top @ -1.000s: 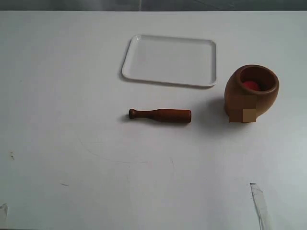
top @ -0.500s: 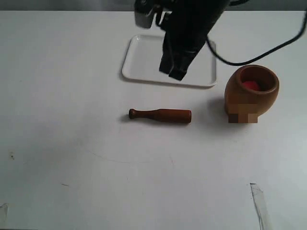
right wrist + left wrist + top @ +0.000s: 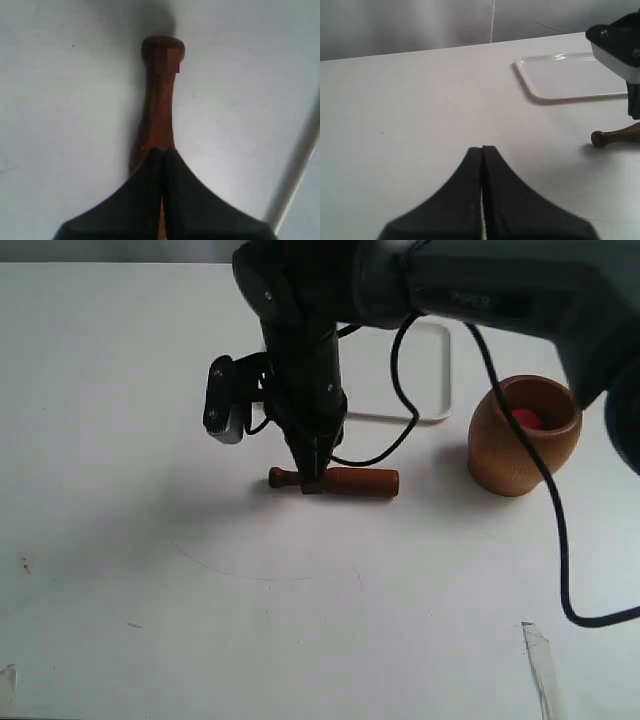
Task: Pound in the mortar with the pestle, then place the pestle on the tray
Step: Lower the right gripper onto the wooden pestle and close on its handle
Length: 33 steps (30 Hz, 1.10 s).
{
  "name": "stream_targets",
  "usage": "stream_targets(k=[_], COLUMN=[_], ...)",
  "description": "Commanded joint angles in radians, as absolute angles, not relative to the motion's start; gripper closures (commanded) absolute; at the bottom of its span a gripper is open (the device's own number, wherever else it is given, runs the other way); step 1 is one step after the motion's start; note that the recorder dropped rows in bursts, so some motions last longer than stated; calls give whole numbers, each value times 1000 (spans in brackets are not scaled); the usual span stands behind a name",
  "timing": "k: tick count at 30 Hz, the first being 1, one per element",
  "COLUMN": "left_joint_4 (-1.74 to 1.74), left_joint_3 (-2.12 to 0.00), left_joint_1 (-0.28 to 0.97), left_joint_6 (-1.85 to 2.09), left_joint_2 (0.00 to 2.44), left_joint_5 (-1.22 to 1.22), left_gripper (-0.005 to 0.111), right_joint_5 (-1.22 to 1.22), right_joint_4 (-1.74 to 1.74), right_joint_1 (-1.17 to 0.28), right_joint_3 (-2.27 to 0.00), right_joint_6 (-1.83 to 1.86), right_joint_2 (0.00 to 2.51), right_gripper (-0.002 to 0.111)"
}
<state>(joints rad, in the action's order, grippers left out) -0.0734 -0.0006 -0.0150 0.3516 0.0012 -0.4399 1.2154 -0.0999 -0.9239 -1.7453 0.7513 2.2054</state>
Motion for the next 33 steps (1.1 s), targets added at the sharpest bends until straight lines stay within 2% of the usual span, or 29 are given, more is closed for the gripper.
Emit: stream_targets(k=[1, 7, 10, 17, 33], left_joint_4=[-66, -66, -66, -66, -66], left_joint_3=[0, 0, 0, 0, 0], left_joint_1=[-7, -7, -7, -7, -7], left_joint_6=[343, 343, 343, 343, 343], left_joint_2=[0, 0, 0, 0, 0], left_joint_5=[-437, -437, -437, -437, -437], left_gripper=[107, 107, 107, 107, 107], right_joint_5=[1221, 1129, 1070, 1057, 1008], right_joint_4=[-44, 6, 45, 61, -75], right_joint_1=[-929, -927, -927, -927, -927], right_joint_3=[-1753, -1753, -1753, -1753, -1696], right_joint_6=[736, 736, 758, 780, 651], right_joint_2=[2220, 2220, 2226, 2245, 2296], right_gripper=[99, 66, 56, 54, 58])
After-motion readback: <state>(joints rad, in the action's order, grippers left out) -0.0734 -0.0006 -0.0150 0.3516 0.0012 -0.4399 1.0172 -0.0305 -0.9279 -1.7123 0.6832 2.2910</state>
